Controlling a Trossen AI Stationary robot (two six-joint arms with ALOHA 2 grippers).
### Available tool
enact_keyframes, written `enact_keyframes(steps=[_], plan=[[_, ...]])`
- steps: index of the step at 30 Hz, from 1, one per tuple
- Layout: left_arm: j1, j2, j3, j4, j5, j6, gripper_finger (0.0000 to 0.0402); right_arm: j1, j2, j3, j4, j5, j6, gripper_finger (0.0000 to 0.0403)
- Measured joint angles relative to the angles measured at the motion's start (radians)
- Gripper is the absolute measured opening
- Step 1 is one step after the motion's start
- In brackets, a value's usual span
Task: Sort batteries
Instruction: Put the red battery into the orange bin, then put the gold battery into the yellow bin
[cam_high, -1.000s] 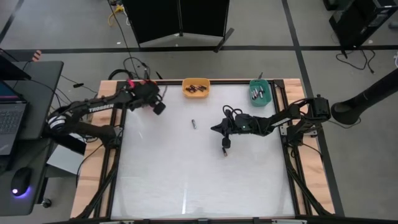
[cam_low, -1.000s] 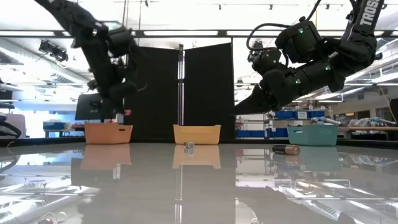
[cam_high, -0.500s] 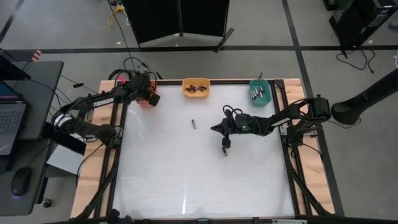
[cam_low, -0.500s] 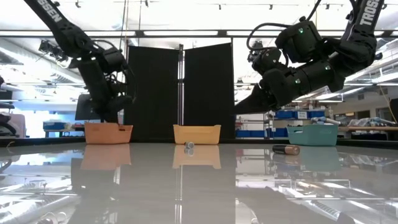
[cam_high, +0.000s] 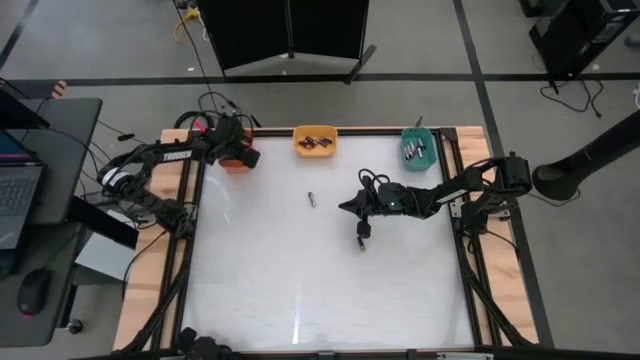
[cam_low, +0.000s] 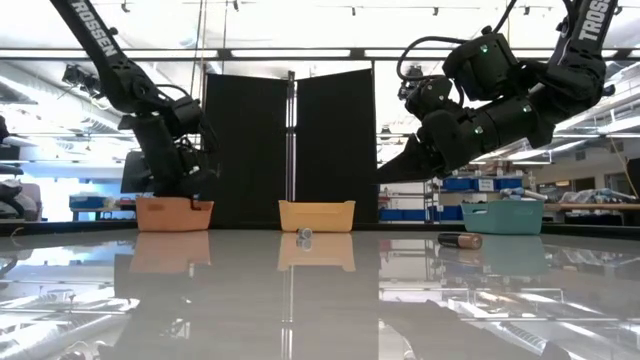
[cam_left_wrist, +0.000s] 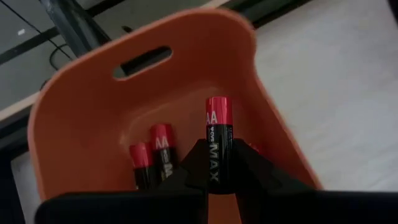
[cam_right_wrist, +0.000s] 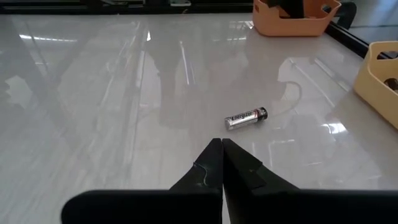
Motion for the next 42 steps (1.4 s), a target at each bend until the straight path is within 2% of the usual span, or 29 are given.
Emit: enact_keyframes(steps=[20,34,42], plan=[[0.0,0.0,0.0,0.019,-0.022,-0.026,0.0065,0.0,0.0,0.0,0.0,0.0,0.001,0.0009],[-0.008,-0.001,0.0,0.03,-0.027,0.022,0.013,0.0,0.0,0.0,0.0,0.0,0.001,0.0009],[-0.022,-0.055,0.0,0.055,-0.036,0.068,0.0115,0.0,0.0,0.0,0.0,0.0,0.001,0.0009]])
